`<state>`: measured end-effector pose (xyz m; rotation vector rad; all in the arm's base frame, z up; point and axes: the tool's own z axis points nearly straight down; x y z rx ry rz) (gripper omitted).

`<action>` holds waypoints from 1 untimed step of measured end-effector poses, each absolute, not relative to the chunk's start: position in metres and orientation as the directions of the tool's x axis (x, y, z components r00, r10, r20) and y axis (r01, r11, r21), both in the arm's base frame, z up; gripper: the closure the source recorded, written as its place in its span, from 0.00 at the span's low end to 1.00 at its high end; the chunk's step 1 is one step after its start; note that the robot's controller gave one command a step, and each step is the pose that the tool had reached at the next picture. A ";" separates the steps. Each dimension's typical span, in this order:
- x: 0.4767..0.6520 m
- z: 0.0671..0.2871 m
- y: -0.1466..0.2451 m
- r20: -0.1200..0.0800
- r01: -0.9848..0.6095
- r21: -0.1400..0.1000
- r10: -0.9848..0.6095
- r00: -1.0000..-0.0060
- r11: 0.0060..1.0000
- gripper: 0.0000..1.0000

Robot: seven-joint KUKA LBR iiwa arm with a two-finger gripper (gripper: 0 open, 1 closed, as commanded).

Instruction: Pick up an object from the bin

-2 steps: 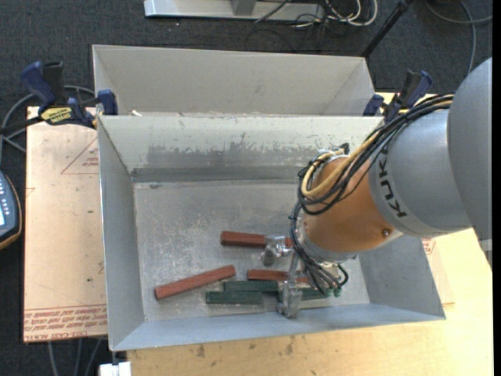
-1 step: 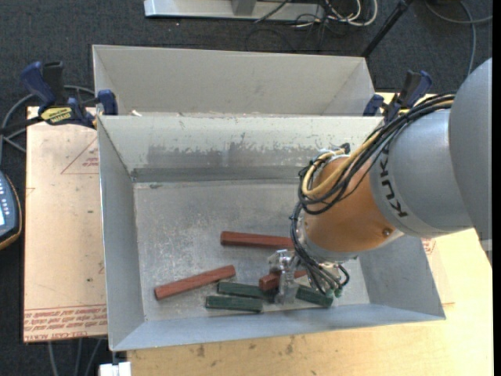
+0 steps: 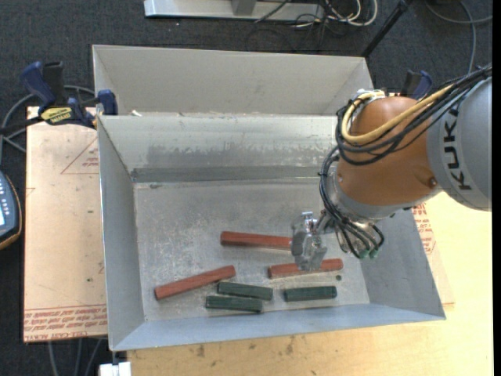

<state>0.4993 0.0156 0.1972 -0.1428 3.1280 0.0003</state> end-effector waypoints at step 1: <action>0.498 0.193 0.016 -0.002 -0.092 0.001 -0.092 -0.996 0.996 0.00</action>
Offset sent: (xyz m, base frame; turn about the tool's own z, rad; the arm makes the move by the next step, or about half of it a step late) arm 0.0000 0.0000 0.0000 0.0000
